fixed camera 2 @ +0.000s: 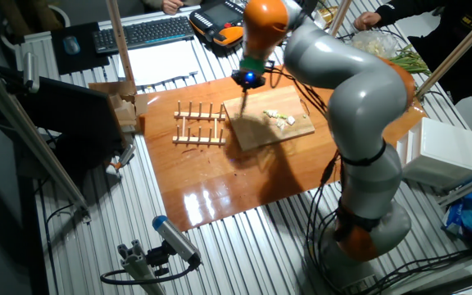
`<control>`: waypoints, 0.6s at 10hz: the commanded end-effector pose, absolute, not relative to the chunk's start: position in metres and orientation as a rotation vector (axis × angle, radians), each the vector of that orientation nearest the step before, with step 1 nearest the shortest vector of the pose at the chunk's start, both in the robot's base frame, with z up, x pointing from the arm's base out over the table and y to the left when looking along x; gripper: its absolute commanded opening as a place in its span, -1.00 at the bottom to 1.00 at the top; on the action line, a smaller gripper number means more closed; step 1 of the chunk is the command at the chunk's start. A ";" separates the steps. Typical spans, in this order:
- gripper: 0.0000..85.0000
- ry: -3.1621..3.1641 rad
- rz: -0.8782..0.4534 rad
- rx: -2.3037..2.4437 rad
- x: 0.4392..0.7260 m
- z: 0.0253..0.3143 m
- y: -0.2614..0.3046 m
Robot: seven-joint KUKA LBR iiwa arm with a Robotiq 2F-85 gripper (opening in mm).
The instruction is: Chop the scallions
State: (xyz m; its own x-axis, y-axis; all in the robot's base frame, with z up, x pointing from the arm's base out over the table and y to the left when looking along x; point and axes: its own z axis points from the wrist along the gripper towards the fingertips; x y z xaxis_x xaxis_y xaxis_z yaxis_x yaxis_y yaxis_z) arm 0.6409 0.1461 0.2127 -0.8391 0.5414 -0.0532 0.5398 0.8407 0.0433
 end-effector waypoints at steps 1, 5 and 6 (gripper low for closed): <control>-1.00 2.947 0.014 0.878 0.642 0.215 0.184; -1.00 2.930 -0.044 0.868 0.648 0.212 0.228; -1.00 2.927 -0.055 0.862 0.649 0.208 0.236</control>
State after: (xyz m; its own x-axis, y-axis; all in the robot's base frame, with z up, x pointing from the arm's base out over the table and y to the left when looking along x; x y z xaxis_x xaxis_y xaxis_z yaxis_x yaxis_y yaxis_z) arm 0.6489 0.2065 0.2084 -0.8376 0.5380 -0.0950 0.5412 0.8409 -0.0098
